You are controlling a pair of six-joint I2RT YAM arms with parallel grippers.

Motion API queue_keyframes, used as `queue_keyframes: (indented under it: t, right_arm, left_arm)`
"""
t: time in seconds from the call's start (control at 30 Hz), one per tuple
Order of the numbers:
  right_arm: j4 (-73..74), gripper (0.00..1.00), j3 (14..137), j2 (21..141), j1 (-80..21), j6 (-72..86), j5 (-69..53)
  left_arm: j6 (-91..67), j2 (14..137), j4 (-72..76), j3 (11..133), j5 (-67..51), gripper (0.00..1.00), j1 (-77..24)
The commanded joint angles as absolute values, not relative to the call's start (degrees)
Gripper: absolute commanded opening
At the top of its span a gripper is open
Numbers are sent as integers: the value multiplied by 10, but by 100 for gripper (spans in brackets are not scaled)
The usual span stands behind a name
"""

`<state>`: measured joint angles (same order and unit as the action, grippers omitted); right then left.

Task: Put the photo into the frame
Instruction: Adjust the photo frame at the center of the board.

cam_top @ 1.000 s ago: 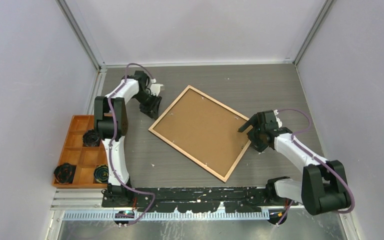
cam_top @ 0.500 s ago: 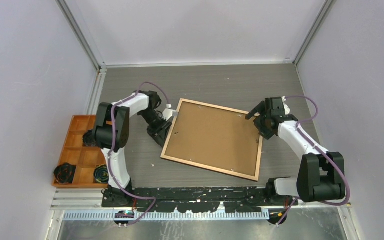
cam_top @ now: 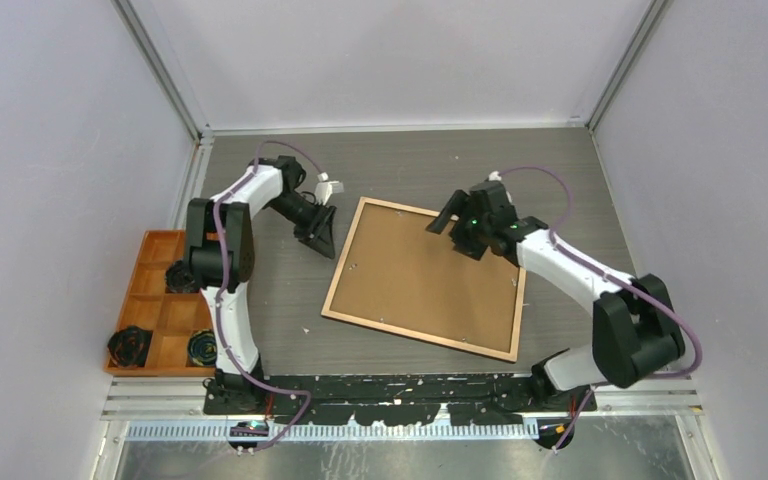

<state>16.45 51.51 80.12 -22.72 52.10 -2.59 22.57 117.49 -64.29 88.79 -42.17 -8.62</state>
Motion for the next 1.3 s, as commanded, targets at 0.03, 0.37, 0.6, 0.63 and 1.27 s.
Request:
queue_keyframes:
  t: [0.03, 0.37, 0.6, 0.63, 1.27]
  right_arm:
    - [45, 82, 550, 878, -306, 587, -48]
    - [-118, 72, 604, 1045, -414, 723, -76]
    - [-120, 69, 667, 1110, -458, 756, -85]
    - [-118, 68, 671, 1115, -461, 757, -83]
    - [-79, 63, 673, 1131, -467, 764, -78]
  left_arm:
    - [197, 1221, -644, 894, -475, 28, -89]
    - [194, 1238, -625, 875, -470, 23, -91]
    - [194, 1239, -616, 868, -463, 21, -91]
    - [193, 1239, -614, 866, -461, 20, -91]
    - [186, 1236, -593, 853, -446, 18, -91]
